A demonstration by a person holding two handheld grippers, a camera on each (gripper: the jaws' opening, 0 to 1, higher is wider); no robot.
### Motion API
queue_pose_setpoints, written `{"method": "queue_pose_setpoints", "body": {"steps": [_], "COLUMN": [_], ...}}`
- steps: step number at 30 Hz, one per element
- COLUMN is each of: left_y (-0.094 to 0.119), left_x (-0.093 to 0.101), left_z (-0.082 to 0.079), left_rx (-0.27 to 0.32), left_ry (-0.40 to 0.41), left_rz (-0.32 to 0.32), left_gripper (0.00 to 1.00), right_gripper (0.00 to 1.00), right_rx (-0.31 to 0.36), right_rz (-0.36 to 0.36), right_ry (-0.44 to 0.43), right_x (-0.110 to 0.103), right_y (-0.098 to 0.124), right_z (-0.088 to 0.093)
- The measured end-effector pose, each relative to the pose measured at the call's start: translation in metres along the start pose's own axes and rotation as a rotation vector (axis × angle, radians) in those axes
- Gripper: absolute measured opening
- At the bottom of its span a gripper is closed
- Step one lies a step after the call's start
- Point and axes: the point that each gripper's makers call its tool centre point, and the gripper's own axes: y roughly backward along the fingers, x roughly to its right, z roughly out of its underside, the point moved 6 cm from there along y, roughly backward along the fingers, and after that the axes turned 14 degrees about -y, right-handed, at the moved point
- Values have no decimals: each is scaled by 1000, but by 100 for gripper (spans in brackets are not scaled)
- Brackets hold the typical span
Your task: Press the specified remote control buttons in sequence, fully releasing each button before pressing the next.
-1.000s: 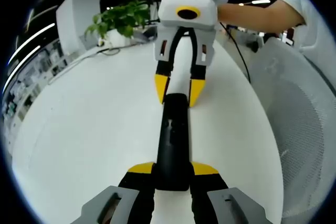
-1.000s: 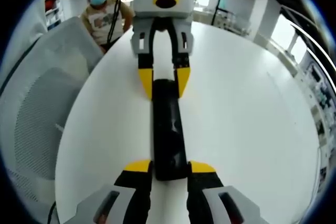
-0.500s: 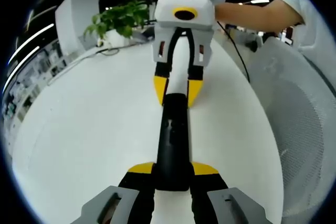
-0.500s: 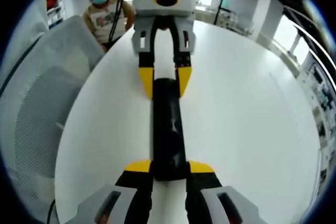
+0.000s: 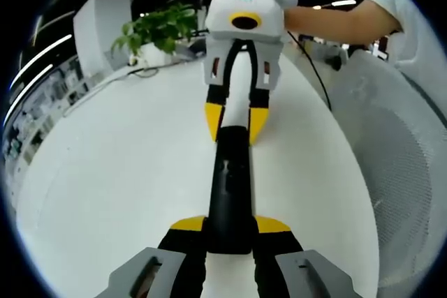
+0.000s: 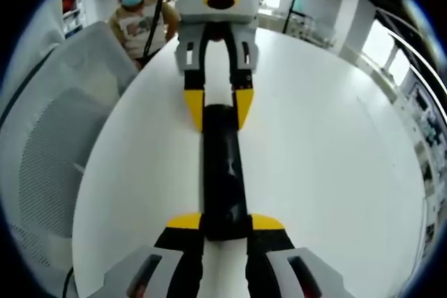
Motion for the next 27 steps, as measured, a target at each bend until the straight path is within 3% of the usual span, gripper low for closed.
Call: {"method": "queue_pose_setpoints", "body": {"steps": [14, 27], "left_y": [-1, 6], "left_x": [-2, -22], "left_z": [-3, -6], "left_rx": [-8, -2], "left_ry": [-20, -60], "left_rz": [-18, -75], "left_gripper": [24, 24], "right_gripper": [19, 19], "right_rx": [17, 68], "right_rz": [24, 93], "right_ry": [-2, 4], "right_x": [-1, 16], "right_y": [4, 13], "right_z": [1, -6]}}
